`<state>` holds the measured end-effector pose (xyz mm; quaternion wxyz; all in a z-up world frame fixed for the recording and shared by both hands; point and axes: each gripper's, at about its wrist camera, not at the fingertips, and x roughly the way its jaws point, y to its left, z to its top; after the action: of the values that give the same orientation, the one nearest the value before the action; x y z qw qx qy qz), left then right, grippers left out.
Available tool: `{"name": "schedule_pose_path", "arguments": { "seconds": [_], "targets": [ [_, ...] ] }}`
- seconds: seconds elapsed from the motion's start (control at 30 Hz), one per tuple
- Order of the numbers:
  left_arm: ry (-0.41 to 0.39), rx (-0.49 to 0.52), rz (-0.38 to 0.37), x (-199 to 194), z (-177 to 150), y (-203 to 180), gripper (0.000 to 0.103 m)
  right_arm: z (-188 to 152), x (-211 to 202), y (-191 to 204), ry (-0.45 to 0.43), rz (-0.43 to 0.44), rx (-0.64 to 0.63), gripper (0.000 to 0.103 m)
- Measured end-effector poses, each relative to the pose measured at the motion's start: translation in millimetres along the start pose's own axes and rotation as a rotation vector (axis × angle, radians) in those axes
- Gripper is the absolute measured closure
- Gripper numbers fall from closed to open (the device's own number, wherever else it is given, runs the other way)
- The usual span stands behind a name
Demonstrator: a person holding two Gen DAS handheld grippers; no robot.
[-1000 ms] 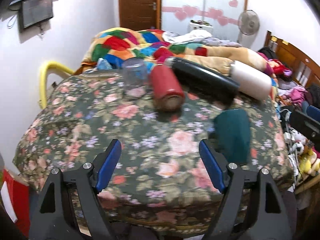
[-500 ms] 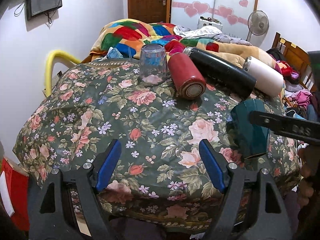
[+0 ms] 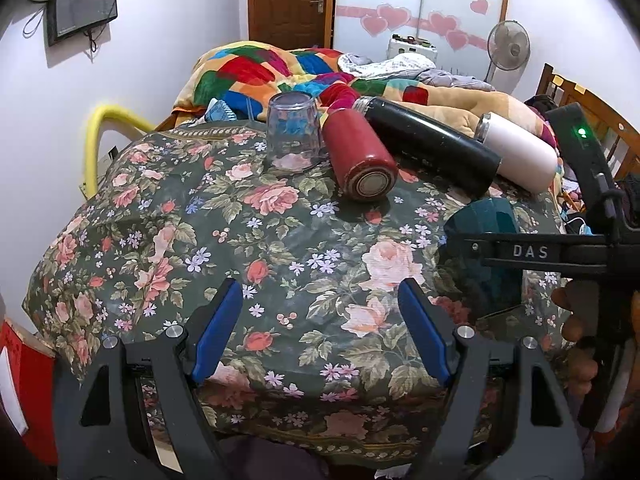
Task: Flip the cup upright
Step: 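Grasp the green cup with the right tool while the left tool releases it, then rotate the green cup upright with the right tool and set it on the table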
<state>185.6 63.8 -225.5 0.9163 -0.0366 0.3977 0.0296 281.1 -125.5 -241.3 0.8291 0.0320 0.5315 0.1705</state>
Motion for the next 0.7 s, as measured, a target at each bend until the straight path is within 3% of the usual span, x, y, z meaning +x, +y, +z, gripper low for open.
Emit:
{"name": "schedule_pose_path", "arguments": {
  "seconds": [0.17, 0.37, 0.53, 0.7],
  "targets": [
    [-0.011, 0.016, -0.004, -5, 3, -6, 0.024, 2, -11, 0, -0.01, 0.014, -0.009, 0.03],
    [-0.018, 0.011, -0.009, -7, 4, -8, 0.024, 9, -40, 14, -0.11, -0.026, -0.081, 0.03],
    [-0.016, 0.012, -0.008, -8, 4, -8, 0.024, 15, -36, 20, -0.143, -0.082, -0.121, 0.03],
    [-0.015, 0.013, 0.0, -9, 3, -6, 0.024, 15, -28, 17, -0.136, -0.083, -0.114, 0.031]
  ]
}}
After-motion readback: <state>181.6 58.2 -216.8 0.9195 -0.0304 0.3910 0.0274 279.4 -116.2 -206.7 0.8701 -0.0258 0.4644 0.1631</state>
